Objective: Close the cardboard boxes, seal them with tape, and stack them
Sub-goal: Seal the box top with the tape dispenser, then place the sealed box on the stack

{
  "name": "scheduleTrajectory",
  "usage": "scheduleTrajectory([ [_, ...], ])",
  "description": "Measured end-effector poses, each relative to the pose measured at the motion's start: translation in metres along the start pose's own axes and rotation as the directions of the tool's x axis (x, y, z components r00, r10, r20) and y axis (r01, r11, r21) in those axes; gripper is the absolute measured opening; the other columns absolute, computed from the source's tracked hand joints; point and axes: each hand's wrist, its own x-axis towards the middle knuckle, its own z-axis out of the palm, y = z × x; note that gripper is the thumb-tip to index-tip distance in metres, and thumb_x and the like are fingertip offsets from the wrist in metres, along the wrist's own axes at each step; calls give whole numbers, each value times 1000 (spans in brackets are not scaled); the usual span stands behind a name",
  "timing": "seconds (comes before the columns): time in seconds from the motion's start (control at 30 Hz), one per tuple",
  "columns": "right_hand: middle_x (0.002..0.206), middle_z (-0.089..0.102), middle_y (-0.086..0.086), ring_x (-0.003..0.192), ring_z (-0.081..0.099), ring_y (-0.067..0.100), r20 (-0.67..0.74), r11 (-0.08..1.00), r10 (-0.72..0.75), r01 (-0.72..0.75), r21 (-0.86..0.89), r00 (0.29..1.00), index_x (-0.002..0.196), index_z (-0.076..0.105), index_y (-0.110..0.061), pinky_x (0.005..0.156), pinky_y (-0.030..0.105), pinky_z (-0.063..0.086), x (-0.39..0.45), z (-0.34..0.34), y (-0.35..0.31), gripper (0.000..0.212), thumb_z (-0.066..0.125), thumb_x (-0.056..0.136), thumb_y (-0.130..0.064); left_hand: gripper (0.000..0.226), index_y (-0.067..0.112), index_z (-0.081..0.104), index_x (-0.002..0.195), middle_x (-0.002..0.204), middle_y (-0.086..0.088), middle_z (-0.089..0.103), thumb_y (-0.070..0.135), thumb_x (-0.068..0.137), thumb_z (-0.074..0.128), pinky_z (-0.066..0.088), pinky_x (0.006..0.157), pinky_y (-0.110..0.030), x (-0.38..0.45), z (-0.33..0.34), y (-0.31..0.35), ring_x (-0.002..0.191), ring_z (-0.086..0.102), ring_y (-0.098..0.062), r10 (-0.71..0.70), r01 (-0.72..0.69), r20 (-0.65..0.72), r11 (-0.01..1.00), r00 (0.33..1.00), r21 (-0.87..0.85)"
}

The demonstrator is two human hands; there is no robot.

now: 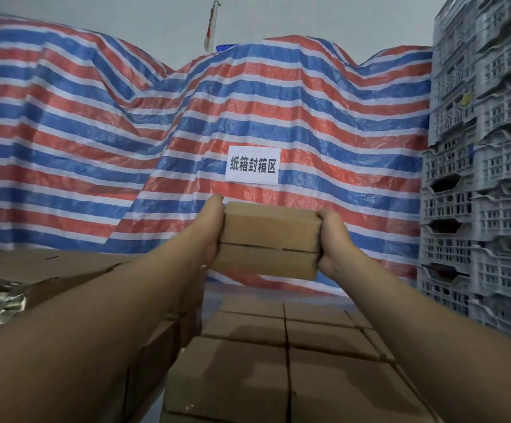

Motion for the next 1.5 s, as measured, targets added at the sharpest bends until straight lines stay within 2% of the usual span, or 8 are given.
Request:
scheduleTrajectory([
  [0.23, 81, 68, 10, 81, 66, 30, 47, 994, 106, -106, 7, 993, 86, 60, -18, 84, 49, 57, 96, 1, 23, 32, 42, 95, -43, 46, 19, 58, 93, 84, -9, 68, 54, 98, 28, 47, 59, -33, 108, 15, -26, 77, 65, -21, -12, 12, 7, 999, 1000, 52],
  [0.57, 60, 66, 6, 57, 66, 24, 20, 965, 253, -251, -70, 967, 75, 58, -16, 56, 36, 57, 183, 9, 100, 32, 38, 94, -30, 52, 17, 65, 96, 75, -9, 71, 56, 97, 30, 51, 57, -33, 213, 11, -115, 72, 67, -24, -109, 109, -4, 994, 994, -7],
  [0.73, 71, 59, 5, 84, 61, 27, 7, 930, 336, -331, -159, 942, 78, 51, -17, 93, 42, 54, 191, 3, 152, 25, 35, 93, -29, 50, 14, 62, 94, 59, -8, 70, 56, 98, 35, 47, 54, -33, 227, 2, -163, 71, 65, -23, -224, 226, -52, 974, 973, 35],
  [0.97, 46, 53, -1, 51, 53, 17, 24, 895, 387, -369, -252, 922, 72, 48, -19, 50, 23, 43, 177, 1, 168, 31, 34, 97, -31, 32, 9, 59, 97, 102, -13, 65, 35, 100, 42, 52, 79, -42, 217, -3, -187, 86, 62, -26, -165, 166, -44, 986, 985, 7],
  [1.07, 68, 57, 2, 63, 52, 15, 12, 902, 350, -333, -276, 937, 84, 49, -23, 63, 26, 43, 173, -1, 153, 34, 28, 105, -41, 41, 6, 55, 92, 87, -9, 65, 44, 101, 41, 47, 60, -35, 205, -1, -174, 77, 61, -22, -201, 202, -115, 979, 973, -5],
  [1.13, 105, 58, 3, 94, 57, 19, -18, 917, 290, -283, -282, 957, 120, 50, -24, 86, 35, 39, 166, -4, 139, 36, 25, 107, -46, 43, 12, 53, 86, 80, -10, 62, 50, 101, 38, 40, 55, -33, 194, 2, -156, 74, 58, -22, -222, 227, -186, 974, 957, 5],
  [1.3, 130, 54, 18, 123, 52, 34, -99, 954, 176, -195, -230, 979, 131, 45, -6, 102, 47, 41, 126, -9, 88, 39, 32, 104, -32, 31, 14, 55, 88, 92, -10, 61, 36, 100, 38, 49, 87, -38, 153, 11, -121, 90, 58, -25, 40, 14, -180, 958, 983, 285],
  [1.5, 68, 43, 4, 61, 50, 19, -150, 993, 55, -69, -95, 987, 83, 50, -13, 60, 29, 44, 46, 0, 31, 19, 45, 99, -22, 26, 8, 64, 82, 69, -3, 58, 25, 98, 51, 45, 54, -26, 63, 12, -73, 60, 53, -14, 278, -219, -84, 880, 957, 421],
])
